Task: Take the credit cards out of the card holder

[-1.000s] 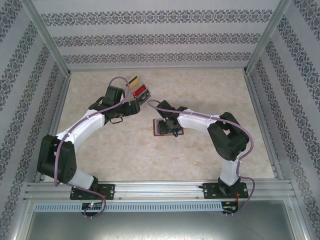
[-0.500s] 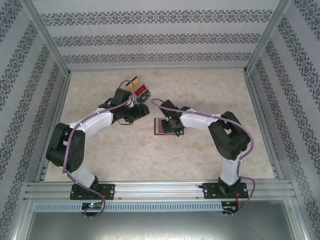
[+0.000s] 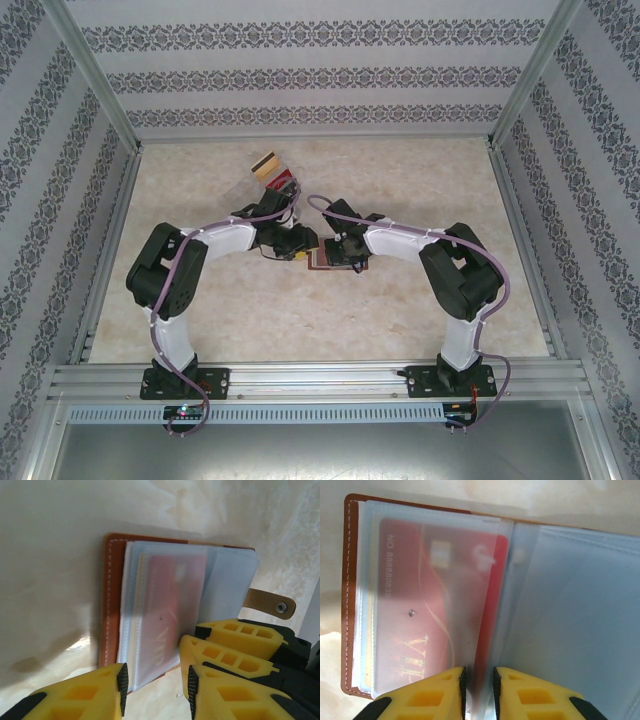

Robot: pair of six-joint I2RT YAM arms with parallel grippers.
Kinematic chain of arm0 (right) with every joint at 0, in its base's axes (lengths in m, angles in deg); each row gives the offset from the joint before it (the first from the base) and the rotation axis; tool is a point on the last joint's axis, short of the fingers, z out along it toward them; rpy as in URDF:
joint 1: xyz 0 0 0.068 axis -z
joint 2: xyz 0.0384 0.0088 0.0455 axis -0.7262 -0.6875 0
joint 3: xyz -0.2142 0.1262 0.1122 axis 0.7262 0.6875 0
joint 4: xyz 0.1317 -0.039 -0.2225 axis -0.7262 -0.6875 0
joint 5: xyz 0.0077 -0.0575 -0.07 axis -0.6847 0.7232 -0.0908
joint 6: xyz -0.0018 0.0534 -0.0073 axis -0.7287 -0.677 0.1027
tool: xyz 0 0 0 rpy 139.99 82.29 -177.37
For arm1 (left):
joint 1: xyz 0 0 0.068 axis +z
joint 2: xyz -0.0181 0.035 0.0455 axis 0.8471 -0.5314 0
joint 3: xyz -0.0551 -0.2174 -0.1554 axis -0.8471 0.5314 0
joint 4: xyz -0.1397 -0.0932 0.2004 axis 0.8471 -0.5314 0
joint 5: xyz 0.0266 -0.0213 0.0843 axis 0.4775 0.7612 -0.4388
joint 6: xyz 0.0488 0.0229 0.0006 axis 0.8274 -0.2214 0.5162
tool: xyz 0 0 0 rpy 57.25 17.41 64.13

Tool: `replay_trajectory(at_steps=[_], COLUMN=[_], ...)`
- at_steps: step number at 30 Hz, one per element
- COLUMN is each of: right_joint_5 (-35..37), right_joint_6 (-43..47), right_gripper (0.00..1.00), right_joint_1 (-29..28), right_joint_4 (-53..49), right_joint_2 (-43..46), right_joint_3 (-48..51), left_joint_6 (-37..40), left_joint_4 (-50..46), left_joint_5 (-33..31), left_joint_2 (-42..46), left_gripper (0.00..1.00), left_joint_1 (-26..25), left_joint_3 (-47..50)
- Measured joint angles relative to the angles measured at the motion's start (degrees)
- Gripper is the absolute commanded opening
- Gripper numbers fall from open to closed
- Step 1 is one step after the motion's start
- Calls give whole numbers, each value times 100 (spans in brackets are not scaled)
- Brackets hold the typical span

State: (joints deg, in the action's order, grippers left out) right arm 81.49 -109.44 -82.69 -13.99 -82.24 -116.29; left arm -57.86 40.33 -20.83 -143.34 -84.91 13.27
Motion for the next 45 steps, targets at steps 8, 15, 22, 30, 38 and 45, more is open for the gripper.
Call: replay_trajectory(at_steps=[8,15,22,30,38,45], right_joint_5=[-101,-162,-232,-267,-326,-396], right_joint_6=[-20,-42,-59,-61,-61,-61], right_gripper=[23,23,23,22,21,21], right_joint_1=[50,79,153,164,190,225], right_joint_4=[79,170,260,282,326,330], right_joint_2=[31,55,63,66,74,76], right_joint_3=[68,136,175,186,221,223], left_joint_6=[-83,-81,-59,55,260,439], left_joint_4=[68,81,46,-90,-452,-592], left_joint_5=[-2,4,2,-2,-168,-177], left_joint_2=[-232,-415,-540,-640,-651,-675], left_gripper=[37,36,30,28,29,28], left_joint_1=[-44,-44,-52,-114,-118,-133], left_joint_3=[-157,-181,-341,-529,-669,-739])
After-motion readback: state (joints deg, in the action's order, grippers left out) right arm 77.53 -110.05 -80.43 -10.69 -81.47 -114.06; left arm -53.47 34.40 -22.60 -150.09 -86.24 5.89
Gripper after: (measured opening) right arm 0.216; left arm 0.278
